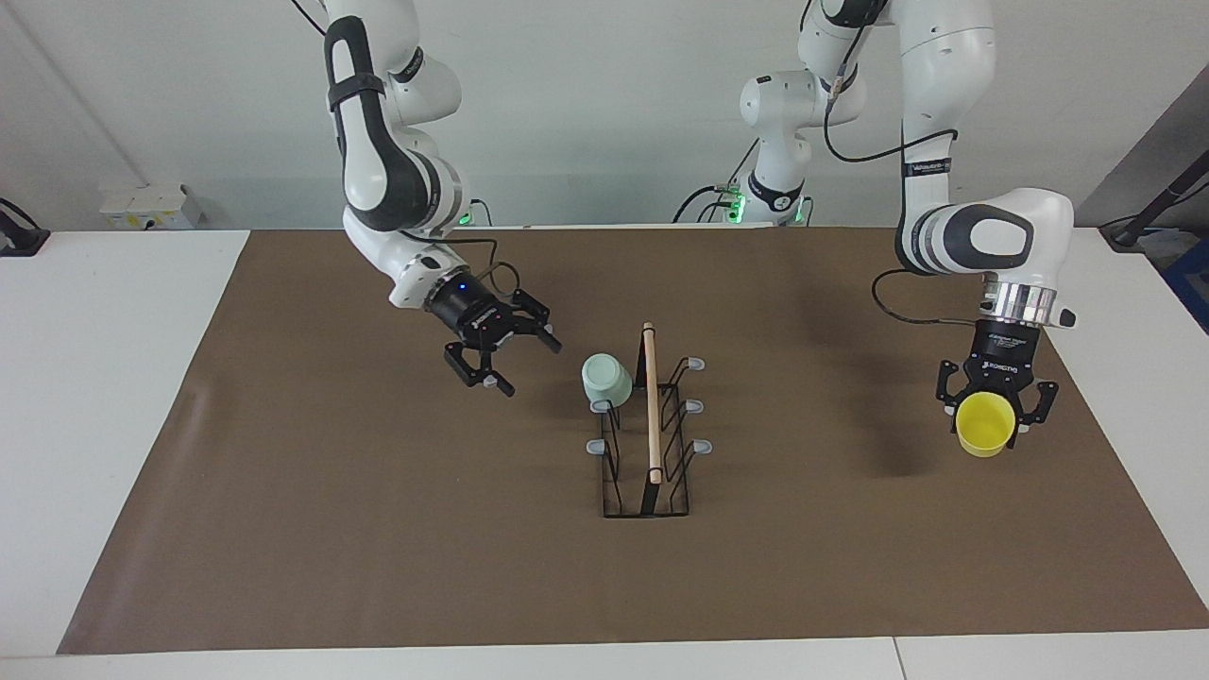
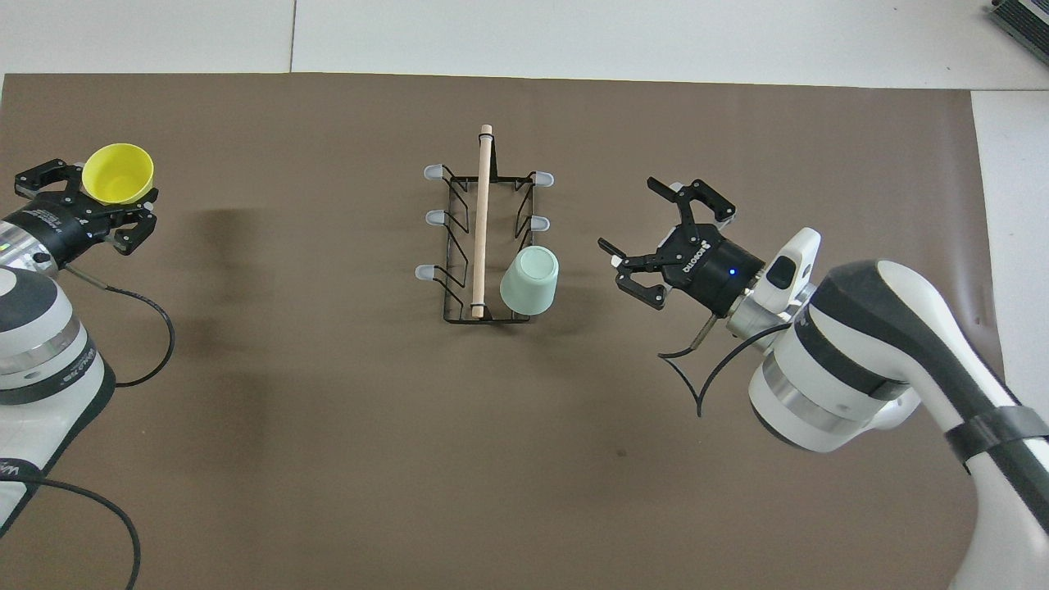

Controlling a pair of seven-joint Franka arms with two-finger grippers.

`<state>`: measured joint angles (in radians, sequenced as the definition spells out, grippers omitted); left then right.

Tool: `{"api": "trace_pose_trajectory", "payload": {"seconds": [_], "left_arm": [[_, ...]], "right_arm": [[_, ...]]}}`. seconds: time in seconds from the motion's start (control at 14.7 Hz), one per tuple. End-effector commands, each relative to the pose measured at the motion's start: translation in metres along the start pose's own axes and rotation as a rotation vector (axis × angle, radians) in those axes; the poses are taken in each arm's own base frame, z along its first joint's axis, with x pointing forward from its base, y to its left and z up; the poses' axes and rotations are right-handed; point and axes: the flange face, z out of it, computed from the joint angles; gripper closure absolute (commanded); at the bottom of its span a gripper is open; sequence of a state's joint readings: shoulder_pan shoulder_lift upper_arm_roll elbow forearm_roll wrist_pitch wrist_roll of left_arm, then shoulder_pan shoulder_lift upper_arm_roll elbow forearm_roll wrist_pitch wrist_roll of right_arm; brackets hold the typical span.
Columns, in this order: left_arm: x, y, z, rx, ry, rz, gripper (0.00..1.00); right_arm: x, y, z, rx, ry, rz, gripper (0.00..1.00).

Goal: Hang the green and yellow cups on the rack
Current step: 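Open the right gripper and withdraw it while the left gripper lifts the yellow cup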

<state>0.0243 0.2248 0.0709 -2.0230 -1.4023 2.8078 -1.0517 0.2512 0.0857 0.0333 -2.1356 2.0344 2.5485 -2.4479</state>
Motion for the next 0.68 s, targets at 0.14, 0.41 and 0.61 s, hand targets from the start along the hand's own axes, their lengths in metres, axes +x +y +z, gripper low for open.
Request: {"api": "trace_pose_trajectory", "payload": {"seconds": [0.14,0.41,0.61], "left_arm": [[-0.004,0.015,-0.014,0.052,0.014,0.136,1.00],[-0.011,0.022,-0.022,0.059,0.044,0.240,1.00],[-0.015,0.025,-0.025,0.059,0.057,0.285,1.00]], "right_arm": [[0.005,0.062,-0.031,0.036,-0.142,-0.198,0.00],[0.013,0.095,-0.060,0.069,-0.274,-0.315,0.00],[0.022,0.107,-0.077,0.078,-0.344,-0.376,0.00]]}}
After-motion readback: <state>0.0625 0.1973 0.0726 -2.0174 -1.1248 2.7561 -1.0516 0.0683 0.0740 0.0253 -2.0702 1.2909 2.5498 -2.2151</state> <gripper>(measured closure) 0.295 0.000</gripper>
